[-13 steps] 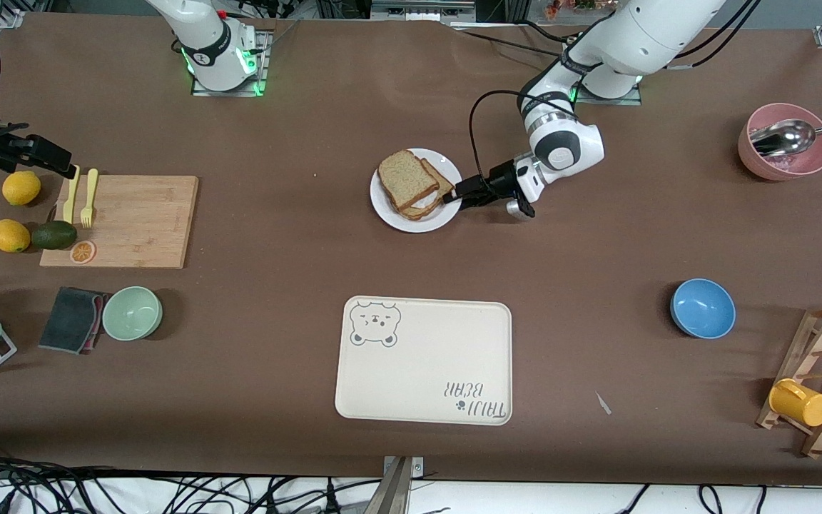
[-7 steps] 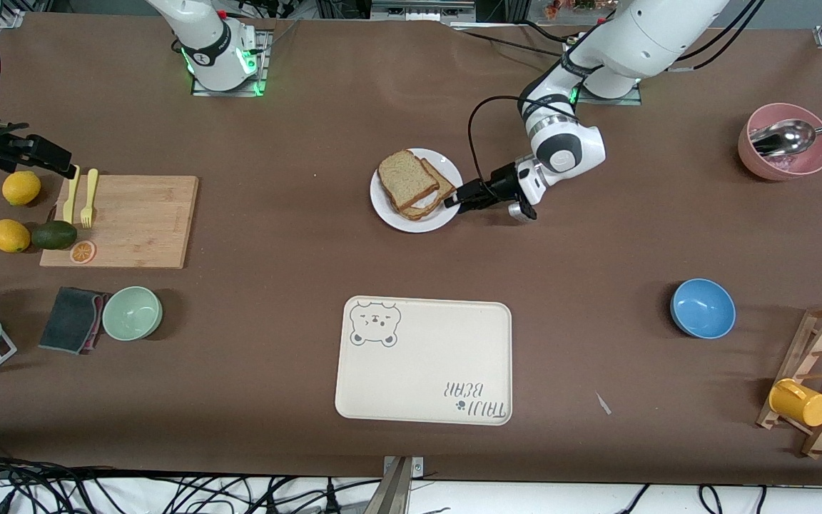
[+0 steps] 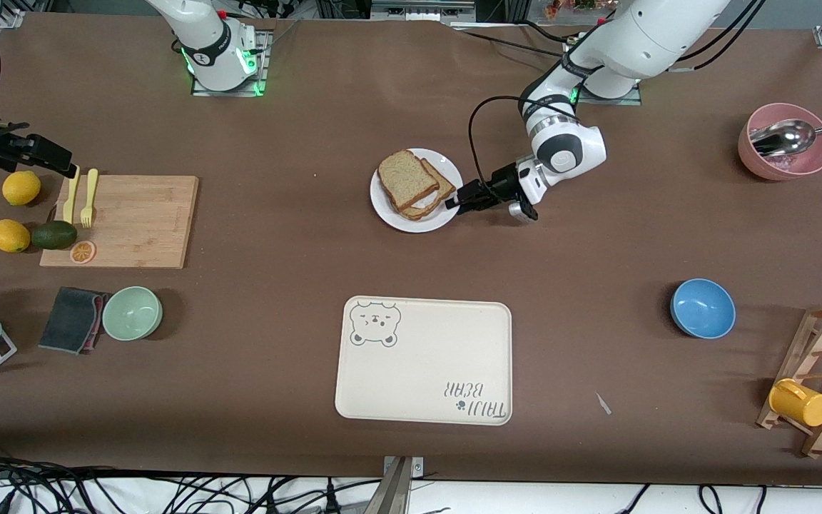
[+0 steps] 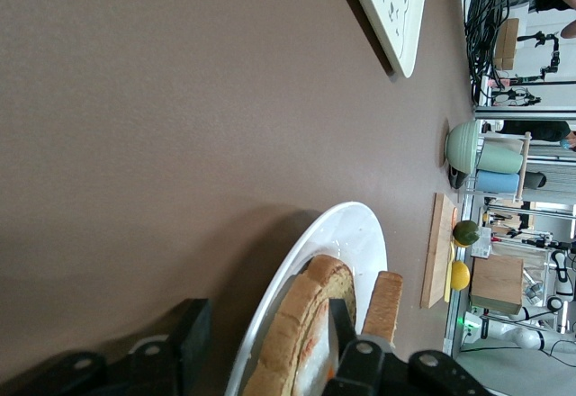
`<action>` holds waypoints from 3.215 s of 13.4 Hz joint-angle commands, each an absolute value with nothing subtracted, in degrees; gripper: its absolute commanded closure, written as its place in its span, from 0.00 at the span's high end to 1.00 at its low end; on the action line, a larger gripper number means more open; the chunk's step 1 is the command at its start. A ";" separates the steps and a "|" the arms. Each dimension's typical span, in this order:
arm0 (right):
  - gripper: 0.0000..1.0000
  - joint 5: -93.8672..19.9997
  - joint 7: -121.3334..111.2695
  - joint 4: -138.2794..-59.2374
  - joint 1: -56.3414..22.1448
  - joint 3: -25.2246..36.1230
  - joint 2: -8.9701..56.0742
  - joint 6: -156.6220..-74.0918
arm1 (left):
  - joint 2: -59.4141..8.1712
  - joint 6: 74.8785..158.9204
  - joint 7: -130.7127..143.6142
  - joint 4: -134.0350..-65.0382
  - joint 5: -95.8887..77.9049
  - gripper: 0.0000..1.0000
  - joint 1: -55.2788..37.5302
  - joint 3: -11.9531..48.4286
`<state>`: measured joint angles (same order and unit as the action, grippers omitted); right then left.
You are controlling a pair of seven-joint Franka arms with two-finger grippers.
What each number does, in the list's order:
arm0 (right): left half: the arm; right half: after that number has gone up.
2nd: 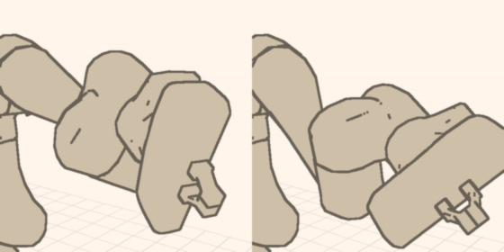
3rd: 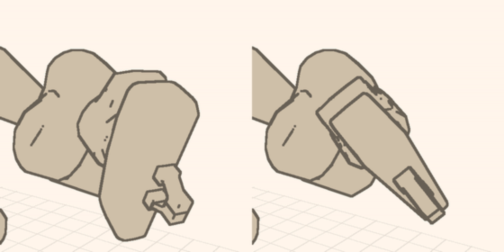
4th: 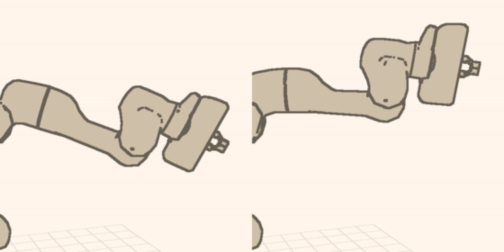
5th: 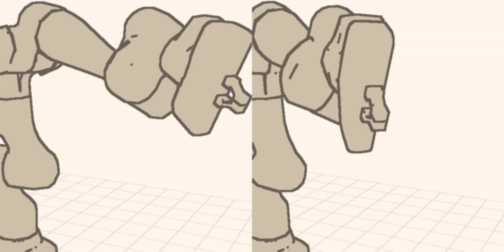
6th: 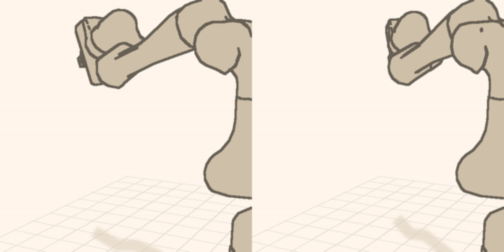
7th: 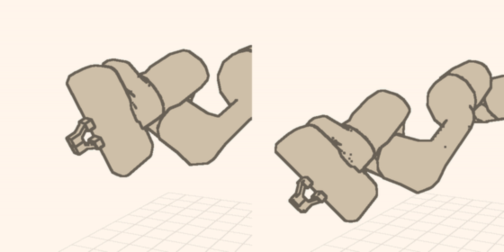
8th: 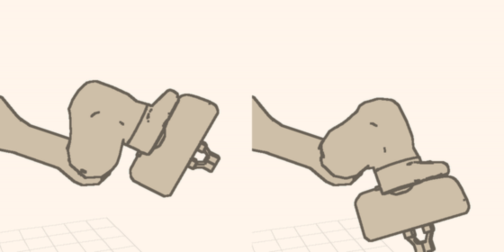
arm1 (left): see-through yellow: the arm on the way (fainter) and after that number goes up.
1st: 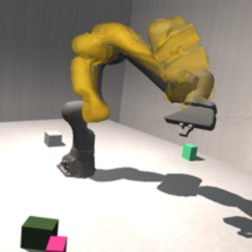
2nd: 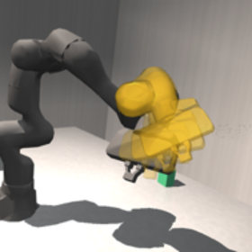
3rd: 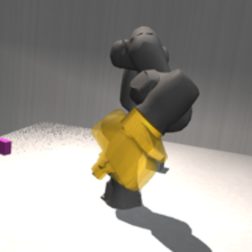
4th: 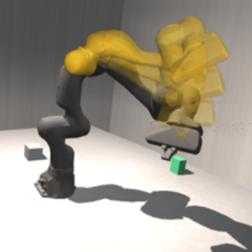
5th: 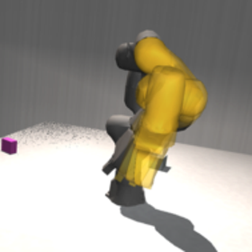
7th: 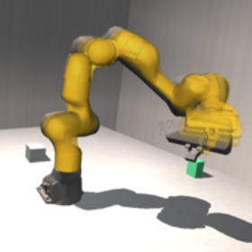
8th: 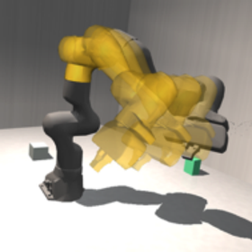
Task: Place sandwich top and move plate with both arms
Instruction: 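Grasp the white plate rim with the left gripper, then slide the plate with the left gripper onto the cream tray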
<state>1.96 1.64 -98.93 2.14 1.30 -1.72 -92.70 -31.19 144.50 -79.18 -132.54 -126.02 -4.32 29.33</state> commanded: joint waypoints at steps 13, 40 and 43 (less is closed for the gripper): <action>1.00 2.11 2.02 -98.17 2.55 1.05 -1.85 -91.67 | -31.03 145.02 -82.27 -134.03 -127.97 0.22 -4.22 29.97; 1.00 2.11 2.02 -98.17 2.55 1.05 -1.76 -91.23 | -26.46 144.84 -89.56 -133.24 -128.50 0.00 -3.16 30.06; 1.00 2.11 2.11 -98.17 2.55 1.05 -1.76 -91.23 | -26.28 144.58 -89.56 -132.02 -128.50 0.00 -2.99 30.06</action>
<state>1.96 1.68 -98.93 2.14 1.30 -1.72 -92.27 -27.95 144.84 -87.89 -132.69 -126.02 -3.45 29.45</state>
